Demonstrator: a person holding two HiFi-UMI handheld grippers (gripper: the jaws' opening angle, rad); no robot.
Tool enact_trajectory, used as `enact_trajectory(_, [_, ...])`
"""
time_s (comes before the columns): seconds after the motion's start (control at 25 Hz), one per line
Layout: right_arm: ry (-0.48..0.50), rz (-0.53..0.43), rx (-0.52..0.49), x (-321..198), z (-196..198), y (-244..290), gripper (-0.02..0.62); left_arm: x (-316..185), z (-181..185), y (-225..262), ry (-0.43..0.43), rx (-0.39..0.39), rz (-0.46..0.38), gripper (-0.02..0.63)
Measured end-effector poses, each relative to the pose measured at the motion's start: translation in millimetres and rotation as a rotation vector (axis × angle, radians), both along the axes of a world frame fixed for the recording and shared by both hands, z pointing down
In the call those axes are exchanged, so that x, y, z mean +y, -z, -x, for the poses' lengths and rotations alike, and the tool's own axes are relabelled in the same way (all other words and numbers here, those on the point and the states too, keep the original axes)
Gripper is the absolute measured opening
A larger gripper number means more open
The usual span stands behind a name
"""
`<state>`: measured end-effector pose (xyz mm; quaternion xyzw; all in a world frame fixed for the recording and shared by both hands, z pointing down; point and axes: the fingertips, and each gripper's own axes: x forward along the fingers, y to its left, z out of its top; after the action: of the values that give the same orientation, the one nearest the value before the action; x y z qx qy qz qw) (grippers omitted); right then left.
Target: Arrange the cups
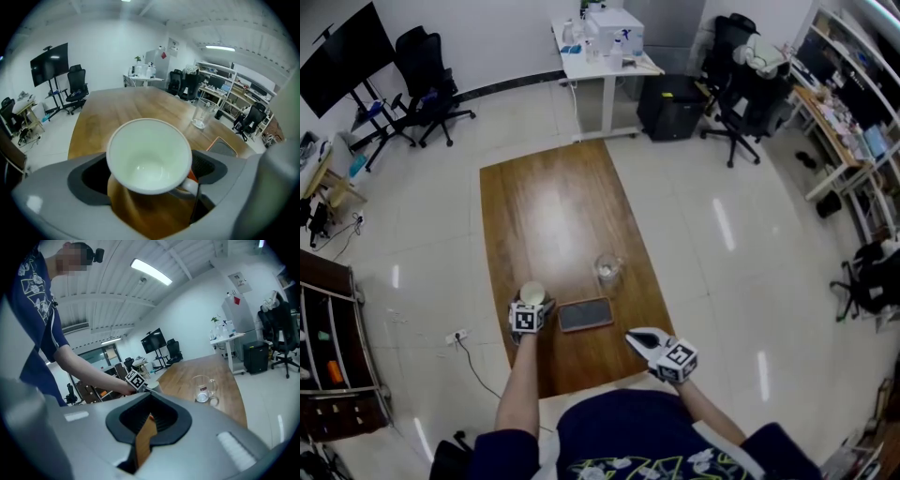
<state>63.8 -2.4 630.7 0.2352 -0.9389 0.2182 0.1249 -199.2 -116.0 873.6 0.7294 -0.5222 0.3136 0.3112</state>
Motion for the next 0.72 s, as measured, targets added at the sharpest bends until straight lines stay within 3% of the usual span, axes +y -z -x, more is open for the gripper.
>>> enact_trajectory(0.2, [-0.079,0.074,0.026,13,-37,-31,0.002,-3,1,8,-0.029,-0.055,-0.044,0.497])
enact_trajectory(0.28, [-0.089,0.091,0.027,17,-46,-44,0.002,-3,-7,19,-0.053,-0.039,-0.062,0.492])
enact_trajectory(0.48, [-0.074,0.093,0.033,15,-42,-44,0.002,13,-37,46,-0.122,-0.028,-0.103,0.428])
enact_trajectory(0.72, [-0.014,0.068,-0.009,19,-34,-72,0.002,33,-26,39,-0.033,-0.017,-0.112,0.425])
